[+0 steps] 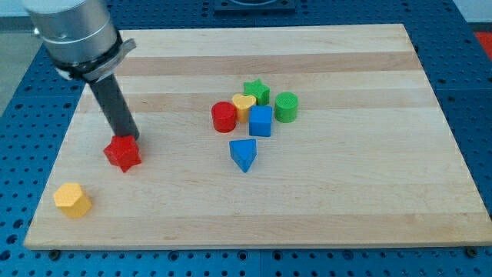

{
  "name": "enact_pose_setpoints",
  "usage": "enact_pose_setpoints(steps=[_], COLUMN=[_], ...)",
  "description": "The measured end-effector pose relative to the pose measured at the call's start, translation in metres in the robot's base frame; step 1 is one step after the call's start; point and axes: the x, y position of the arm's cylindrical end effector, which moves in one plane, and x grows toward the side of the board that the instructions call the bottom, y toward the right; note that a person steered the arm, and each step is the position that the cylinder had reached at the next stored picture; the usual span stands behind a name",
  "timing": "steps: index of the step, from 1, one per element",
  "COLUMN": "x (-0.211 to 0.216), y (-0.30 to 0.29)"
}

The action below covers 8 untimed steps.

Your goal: Place the red star to the right of the yellow hexagon

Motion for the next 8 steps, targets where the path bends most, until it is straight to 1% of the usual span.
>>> enact_pose_setpoints(steps=[1,6,8], x=[0.021,0.066,0.072], y=[-0.001,-0.001,0.003])
